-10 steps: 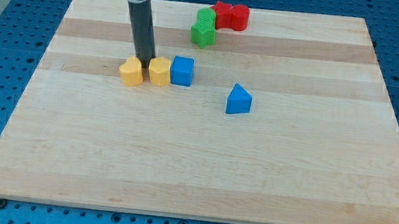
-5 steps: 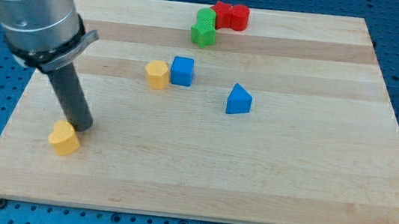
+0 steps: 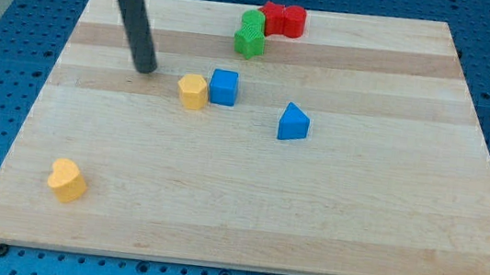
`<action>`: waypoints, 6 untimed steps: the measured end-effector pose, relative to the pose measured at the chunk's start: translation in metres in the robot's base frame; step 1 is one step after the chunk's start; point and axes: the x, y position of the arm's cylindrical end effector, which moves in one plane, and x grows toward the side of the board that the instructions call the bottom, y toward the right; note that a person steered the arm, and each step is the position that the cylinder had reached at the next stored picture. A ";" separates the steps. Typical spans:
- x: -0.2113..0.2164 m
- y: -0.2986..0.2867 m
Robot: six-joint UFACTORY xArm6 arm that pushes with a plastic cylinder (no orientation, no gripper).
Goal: Push the yellow blocks to the bottom left of the board
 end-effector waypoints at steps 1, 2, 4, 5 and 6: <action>-0.002 0.036; 0.015 0.058; 0.066 0.074; 0.088 0.080; 0.109 0.081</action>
